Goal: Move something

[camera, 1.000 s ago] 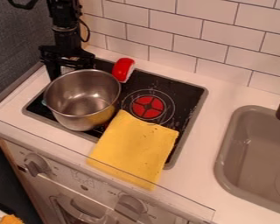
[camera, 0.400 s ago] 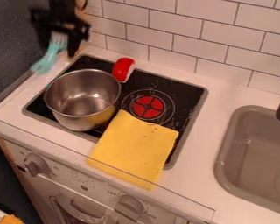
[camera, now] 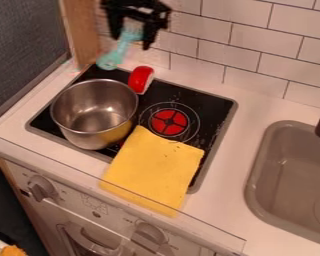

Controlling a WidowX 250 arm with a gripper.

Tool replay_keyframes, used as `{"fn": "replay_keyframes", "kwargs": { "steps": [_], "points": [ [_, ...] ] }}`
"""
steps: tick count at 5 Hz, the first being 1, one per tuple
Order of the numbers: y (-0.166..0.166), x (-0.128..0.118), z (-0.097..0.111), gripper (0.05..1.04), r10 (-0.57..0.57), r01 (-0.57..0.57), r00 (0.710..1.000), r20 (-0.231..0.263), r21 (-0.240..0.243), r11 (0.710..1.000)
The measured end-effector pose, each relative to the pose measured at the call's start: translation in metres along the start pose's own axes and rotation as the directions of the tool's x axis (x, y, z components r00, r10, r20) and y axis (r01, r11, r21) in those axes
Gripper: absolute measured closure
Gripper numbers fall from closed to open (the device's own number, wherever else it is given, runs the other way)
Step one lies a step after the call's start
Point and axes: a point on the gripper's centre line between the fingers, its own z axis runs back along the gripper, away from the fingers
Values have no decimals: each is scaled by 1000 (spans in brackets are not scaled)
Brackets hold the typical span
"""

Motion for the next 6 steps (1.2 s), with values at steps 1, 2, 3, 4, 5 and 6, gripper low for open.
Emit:
{"fn": "replay_keyframes", "kwargs": {
  "steps": [1,2,3,4,5,6],
  "points": [
    [-39,-3,12,296,-37,37,999,11,-39,999],
    [-97,-19,12,296,-52,51,999,0,-56,997],
    [-109,-26,-9,296,-19,16,999,-27,-120,993],
    [-120,-26,-32,296,-31,26,999,-43,-125,992],
    [-123,-20,-46,296,26,-21,999,38,-128,992],
    [-126,-17,-57,213,34,-26,998,60,-137,990]
  ]
}}
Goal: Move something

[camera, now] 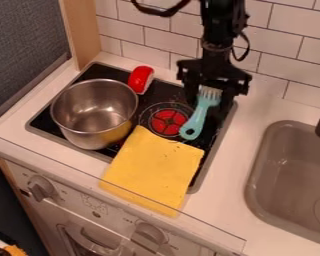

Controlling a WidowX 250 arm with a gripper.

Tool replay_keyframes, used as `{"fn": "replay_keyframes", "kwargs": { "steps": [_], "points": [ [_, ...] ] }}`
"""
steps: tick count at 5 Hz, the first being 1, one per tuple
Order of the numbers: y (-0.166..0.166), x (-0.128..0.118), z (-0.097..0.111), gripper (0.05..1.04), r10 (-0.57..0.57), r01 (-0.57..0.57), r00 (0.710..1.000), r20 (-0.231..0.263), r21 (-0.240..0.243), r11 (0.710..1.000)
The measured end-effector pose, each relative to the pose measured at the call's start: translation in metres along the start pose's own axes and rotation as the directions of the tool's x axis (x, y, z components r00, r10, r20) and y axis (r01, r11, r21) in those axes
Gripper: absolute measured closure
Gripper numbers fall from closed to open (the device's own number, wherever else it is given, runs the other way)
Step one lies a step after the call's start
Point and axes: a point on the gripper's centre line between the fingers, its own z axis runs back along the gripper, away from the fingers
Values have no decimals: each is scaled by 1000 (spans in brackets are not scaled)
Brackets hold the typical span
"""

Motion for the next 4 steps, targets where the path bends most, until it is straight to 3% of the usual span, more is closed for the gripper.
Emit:
{"fn": "replay_keyframes", "kwargs": {
  "steps": [1,2,4],
  "points": [
    [-1,0,-1,70,-8,8,1000,-3,-6,1000],
    [2,-5,-1,73,-22,23,999,-34,13,1000],
    [4,0,39,81,-63,63,998,-3,16,998]
  ]
}}
